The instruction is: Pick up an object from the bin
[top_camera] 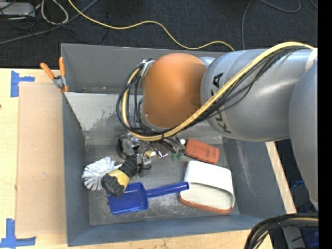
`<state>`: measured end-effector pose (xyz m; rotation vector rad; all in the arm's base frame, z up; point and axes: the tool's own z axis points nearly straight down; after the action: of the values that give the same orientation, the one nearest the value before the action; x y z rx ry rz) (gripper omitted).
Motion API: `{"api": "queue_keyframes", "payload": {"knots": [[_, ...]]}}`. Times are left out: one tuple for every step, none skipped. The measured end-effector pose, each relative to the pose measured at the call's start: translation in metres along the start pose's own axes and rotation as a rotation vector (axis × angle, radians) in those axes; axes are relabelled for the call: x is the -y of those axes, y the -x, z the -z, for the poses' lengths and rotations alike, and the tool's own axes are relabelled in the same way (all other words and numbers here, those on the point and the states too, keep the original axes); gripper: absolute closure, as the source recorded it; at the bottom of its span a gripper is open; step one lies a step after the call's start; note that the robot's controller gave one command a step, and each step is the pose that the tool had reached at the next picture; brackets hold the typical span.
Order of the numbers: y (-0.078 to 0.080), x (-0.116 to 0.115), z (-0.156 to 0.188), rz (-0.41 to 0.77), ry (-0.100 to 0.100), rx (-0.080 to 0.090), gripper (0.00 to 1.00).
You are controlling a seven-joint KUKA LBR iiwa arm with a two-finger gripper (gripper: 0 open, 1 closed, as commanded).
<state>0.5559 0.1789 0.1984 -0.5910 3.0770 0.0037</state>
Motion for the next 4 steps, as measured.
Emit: {"api": "queue_keyframes", "payload": {"knots": [[0.022,-0.002,-0.016,-0.014,-0.001,0.001,1.00],[0.029,-0.018,-0.006,0.129,0.000,-0.004,1.00],[0.035,0.002,-0.026,0.130,0.001,0.001,1.00],[0.029,0.006,-0.023,0.024,0.001,-0.004,1.00]]}}
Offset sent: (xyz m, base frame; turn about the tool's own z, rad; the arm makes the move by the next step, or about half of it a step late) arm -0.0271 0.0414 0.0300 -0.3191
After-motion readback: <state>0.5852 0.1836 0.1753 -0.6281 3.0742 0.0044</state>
